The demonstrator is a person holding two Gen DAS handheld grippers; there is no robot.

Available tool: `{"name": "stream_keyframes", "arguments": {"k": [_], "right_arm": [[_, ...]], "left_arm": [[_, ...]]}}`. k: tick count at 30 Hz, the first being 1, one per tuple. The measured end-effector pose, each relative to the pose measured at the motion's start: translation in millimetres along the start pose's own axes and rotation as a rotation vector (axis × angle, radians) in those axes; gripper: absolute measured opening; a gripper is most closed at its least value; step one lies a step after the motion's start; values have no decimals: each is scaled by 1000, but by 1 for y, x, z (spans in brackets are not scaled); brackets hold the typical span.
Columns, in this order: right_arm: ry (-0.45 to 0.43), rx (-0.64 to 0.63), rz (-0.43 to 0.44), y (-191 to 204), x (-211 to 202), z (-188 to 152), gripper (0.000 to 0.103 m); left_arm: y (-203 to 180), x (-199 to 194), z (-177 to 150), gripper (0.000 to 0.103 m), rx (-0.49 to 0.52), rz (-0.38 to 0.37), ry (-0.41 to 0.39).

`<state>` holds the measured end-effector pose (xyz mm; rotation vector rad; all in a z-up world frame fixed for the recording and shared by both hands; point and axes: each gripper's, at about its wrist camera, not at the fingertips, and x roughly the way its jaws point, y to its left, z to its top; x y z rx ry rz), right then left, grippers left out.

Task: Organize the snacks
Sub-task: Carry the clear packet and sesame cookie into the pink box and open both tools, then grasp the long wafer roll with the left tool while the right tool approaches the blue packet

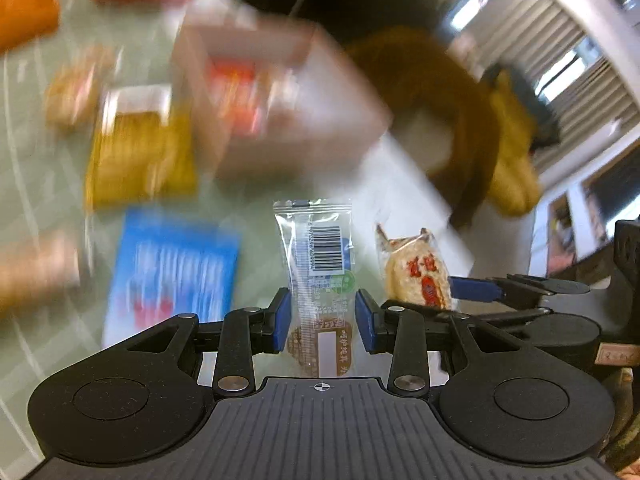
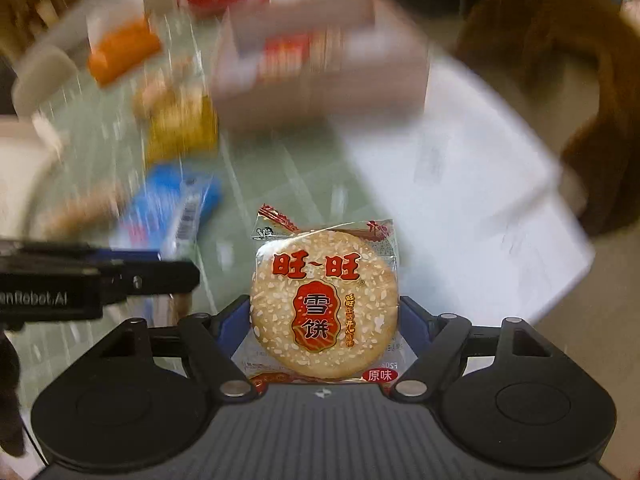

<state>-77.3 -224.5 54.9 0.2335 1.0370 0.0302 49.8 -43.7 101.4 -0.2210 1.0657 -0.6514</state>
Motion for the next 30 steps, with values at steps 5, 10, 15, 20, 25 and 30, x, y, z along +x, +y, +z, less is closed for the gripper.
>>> {"name": "stream_keyframes", "arguments": {"k": [5, 10, 15, 20, 25, 30], "right_arm": [[-224, -34, 36, -17, -47, 100, 78], [-273, -31, 120, -30, -27, 185, 84], [-167, 0, 78, -37, 32, 212, 87], [-139, -28, 48, -41, 44, 180, 87], [-51, 15, 51, -41, 57, 128, 87], [8, 77, 67, -13, 63, 82, 87]], "left_arm": [[-8, -15, 92, 40, -9, -3, -183], [29, 44, 161, 42, -192, -83, -130], [50, 67, 166, 42, -166, 45, -139], [73, 37, 139, 42, -100, 172, -135], [102, 14, 102, 42, -74, 261, -41], [142, -12, 71, 42, -104, 289, 1]]}}
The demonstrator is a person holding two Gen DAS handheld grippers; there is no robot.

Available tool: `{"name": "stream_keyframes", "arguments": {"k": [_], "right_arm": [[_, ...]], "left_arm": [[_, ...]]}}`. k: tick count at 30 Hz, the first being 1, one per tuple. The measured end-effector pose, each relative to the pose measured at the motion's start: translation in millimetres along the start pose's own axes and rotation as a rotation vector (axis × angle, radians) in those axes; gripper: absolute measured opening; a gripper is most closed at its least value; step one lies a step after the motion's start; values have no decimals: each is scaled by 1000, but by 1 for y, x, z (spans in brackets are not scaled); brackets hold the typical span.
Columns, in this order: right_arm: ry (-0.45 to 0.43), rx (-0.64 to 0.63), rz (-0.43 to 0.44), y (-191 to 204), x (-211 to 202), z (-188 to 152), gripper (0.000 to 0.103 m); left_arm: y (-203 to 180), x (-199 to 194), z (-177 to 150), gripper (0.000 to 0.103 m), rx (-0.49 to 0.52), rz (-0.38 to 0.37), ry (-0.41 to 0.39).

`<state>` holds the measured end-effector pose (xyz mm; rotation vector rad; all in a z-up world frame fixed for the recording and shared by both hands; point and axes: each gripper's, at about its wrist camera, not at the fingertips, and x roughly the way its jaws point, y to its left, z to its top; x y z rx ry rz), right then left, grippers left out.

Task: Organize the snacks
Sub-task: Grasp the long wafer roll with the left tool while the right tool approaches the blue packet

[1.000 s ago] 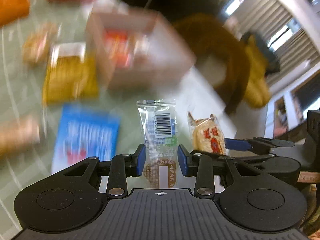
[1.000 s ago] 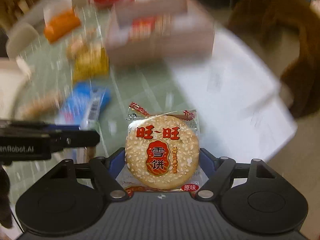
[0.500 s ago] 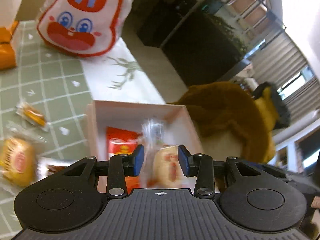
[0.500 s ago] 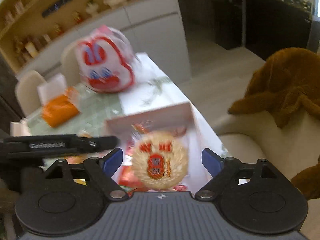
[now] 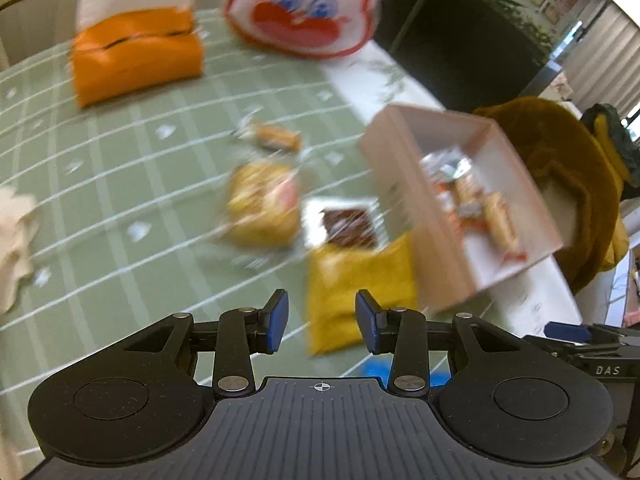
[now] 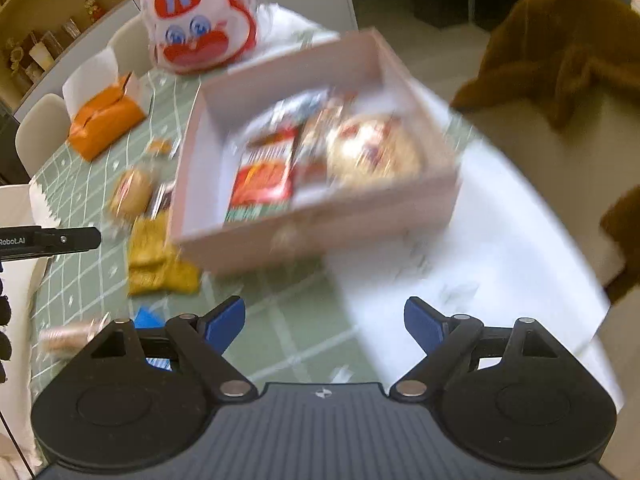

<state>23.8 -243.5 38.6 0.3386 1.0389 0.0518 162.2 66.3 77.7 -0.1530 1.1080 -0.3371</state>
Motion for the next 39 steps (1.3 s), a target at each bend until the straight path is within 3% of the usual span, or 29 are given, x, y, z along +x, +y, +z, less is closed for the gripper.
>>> {"name": "stream_keyframes", "arguments": {"k": [5, 12, 17, 22, 25, 29, 32, 39], "right_arm": [[42, 57, 47, 40, 6, -34, 87], [84, 27, 48, 105, 13, -74, 88], [96, -29, -39, 127, 20, -87, 88], [90, -21, -107, 123, 23, -87, 94], [76, 2, -136, 114, 22, -85, 95], [59, 22, -160, 105, 19, -82, 95], [30, -6, -141, 110, 12, -72, 95], [-15, -5, -60, 125, 34, -15, 95]], "left_arm": [[36, -15, -28, 42, 15, 15, 18], [65, -26, -66, 42, 28, -52, 51], [44, -34, -92, 44, 178, -109, 65], [22, -34, -108, 44, 370, -73, 64], [16, -34, -112, 45, 421, -50, 71], [18, -26, -109, 44, 351, -42, 61], [25, -21, -99, 42, 195, -65, 27], [41, -14, -84, 39, -68, -7, -107]]}}
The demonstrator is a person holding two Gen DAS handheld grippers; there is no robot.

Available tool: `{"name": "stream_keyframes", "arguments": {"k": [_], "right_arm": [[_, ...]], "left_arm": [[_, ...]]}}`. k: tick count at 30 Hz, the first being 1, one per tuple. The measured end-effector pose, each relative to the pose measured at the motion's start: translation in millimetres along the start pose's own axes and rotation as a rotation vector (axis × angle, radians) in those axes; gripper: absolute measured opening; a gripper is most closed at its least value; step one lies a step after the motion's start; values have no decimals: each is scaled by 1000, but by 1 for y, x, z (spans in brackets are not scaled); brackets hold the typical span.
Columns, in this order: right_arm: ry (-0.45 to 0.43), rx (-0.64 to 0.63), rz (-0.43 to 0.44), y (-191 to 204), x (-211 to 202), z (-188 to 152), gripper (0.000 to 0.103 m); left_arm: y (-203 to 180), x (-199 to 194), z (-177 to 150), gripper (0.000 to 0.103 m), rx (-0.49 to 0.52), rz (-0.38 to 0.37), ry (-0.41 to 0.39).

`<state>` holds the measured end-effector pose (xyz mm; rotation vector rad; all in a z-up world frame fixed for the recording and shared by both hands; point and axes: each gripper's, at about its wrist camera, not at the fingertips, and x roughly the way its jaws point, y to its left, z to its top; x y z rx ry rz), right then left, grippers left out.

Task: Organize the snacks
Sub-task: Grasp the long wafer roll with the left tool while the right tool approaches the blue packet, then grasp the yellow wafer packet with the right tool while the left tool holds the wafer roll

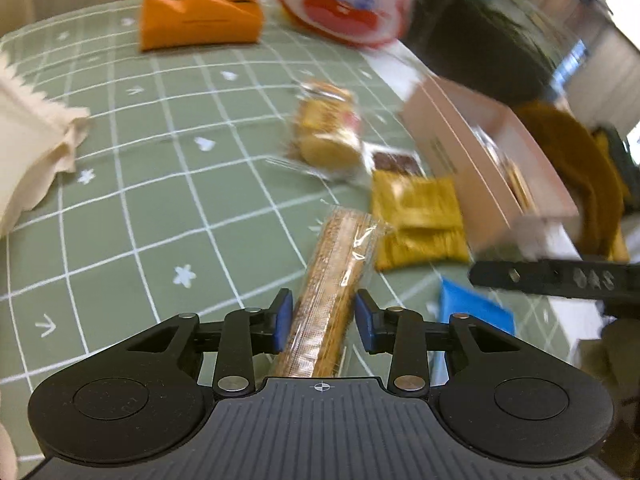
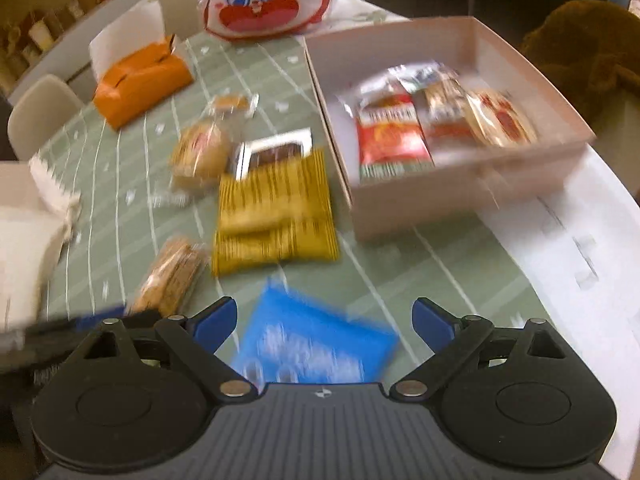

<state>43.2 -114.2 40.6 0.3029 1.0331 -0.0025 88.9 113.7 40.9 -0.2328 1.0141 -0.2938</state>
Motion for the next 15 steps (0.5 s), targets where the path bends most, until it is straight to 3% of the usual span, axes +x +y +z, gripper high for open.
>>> {"name": "stream_keyframes", "arguments": {"k": [4, 9, 12, 15], "right_arm": [[-6, -3, 20, 10, 28, 30, 99], [35, -72, 13, 34, 69, 53, 99], [55, -153, -15, 50, 79, 52, 100], [61, -197, -23, 54, 75, 42, 94]], "left_arm": [[6, -3, 1, 39, -13, -16, 6], [0, -10, -4, 40, 65, -17, 56], [-9, -19, -10, 40, 137, -17, 74], [-17, -24, -19, 40, 188, -9, 102]]}}
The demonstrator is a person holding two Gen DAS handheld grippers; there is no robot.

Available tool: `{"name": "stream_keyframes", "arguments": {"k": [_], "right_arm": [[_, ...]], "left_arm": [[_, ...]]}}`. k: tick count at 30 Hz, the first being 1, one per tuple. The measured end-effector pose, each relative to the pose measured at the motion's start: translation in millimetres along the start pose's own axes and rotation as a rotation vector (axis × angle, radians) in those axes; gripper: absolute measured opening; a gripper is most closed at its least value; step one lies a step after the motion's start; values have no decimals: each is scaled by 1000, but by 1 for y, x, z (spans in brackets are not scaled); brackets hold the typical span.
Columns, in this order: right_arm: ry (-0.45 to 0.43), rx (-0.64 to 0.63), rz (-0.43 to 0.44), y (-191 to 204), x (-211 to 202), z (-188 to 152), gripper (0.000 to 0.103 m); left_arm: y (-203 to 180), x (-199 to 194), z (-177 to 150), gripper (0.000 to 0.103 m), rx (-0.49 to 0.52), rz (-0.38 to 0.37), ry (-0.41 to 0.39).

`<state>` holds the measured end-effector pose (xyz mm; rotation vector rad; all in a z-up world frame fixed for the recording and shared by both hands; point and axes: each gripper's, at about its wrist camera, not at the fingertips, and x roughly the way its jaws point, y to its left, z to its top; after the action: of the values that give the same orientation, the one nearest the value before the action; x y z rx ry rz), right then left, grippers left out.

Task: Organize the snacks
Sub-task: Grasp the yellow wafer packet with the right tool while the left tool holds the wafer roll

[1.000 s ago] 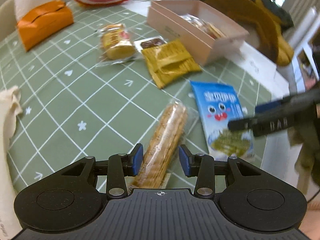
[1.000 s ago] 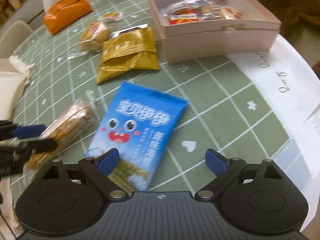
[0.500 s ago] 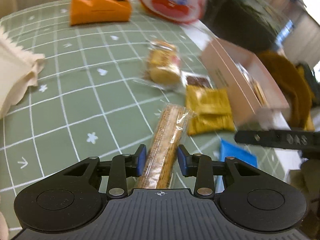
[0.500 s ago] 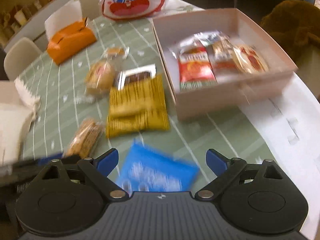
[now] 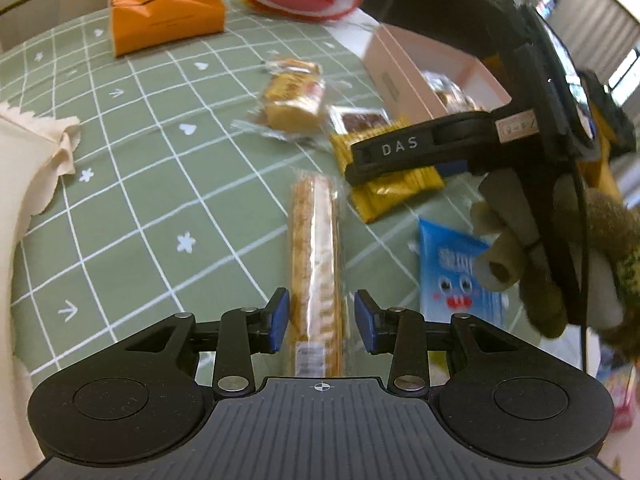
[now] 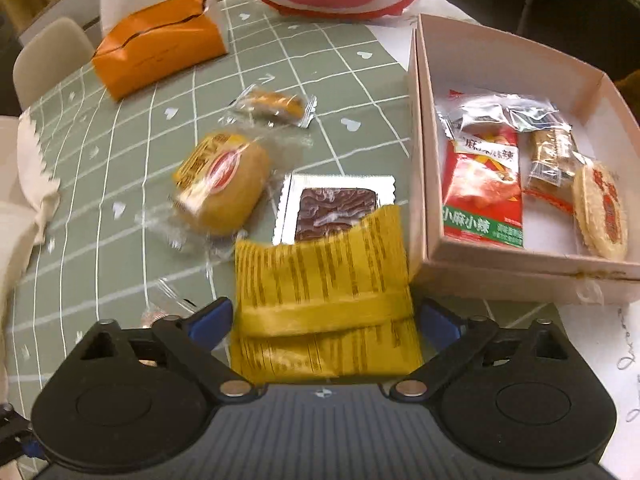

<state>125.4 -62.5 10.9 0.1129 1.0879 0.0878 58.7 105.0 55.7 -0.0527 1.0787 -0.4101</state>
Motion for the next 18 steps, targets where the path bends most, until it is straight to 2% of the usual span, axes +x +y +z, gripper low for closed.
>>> {"name": "stream_keyframes", "arguments": {"k": [2, 6, 12, 15, 18], "right_arm": [[-5, 3, 14, -6, -6, -9, 89], [-3, -6, 31, -22, -20, -28, 88], [-37, -62, -36, -40, -36, -53, 90], [-44, -47, 22, -49, -49, -62, 91], [-84, 28, 100, -68, -68, -67, 97]], "left_arm": [[-4, -1, -5, 41, 12, 12, 15], [-7, 6, -10, 43, -15, 12, 30], [-19, 24, -2, 43, -34, -40, 35], [-22, 28, 1, 44, -36, -29, 25], [-18, 29, 0, 44, -59, -26, 19]]}}
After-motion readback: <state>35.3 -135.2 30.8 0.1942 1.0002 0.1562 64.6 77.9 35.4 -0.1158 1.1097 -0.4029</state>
